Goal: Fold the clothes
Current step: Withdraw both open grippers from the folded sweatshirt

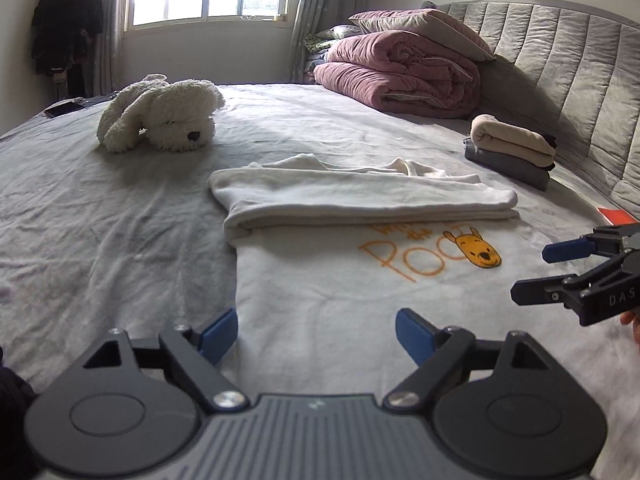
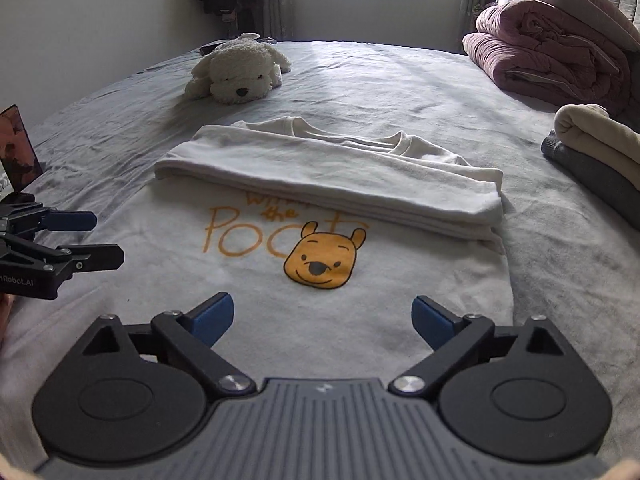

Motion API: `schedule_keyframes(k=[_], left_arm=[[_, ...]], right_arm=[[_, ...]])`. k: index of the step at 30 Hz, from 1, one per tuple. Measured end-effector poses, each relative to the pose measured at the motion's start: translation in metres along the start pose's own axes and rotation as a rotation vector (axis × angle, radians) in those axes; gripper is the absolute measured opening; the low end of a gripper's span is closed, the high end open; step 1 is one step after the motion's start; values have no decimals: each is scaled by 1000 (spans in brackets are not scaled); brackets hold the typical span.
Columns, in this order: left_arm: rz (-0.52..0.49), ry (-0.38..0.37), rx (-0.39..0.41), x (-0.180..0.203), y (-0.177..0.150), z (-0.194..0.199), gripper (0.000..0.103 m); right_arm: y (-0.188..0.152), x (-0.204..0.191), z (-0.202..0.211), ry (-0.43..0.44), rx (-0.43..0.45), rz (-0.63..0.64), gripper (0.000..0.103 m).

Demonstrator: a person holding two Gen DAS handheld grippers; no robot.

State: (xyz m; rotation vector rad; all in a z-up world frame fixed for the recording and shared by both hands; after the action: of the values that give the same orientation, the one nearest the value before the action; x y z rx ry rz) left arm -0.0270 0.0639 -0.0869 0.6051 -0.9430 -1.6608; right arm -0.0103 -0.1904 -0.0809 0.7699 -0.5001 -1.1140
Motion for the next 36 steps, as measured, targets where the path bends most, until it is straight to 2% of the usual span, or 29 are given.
schedule_keyframes(k=[5,10,19,23,28,32,36], left_arm=[[-74,-42,-19,21,-35,40,89],[-189,-31,12,40,-70,72,90],[-130,-19,-22,38,-87,105,90],[-60,-38,-76,28,-89,114,90],[-74,-55,-146,26,-91,125,90],[-47,-105,-187,17,-87,135,90],[78,-199,-200,-4,-79,145,90]], right_arm=[[-38,-27,28,-1,-23,29,101],[-74,-59,59,24,17,67,103],[-110,-68,95,-5,52,7,103],[-119,-75,105,-14,39,52,103],[-131,-83,113,-54,26,127,103],[-130,-75,121,-76,42,92,103],[-121,-52,134,-71,102,-36,103]])
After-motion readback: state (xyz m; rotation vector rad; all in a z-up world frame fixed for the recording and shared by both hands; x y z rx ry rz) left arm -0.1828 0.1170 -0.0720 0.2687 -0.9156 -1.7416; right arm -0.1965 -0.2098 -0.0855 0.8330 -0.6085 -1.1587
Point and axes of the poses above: each gripper's, at about its wrist camera, not at the fingertips, and z roughly against the way its jaws point, x to its right, y to its top, the point moved 1 cm from there along -z, roughly the way its jaws point, and after that the axes turned 1 degree about x, right-handed, at the moved point
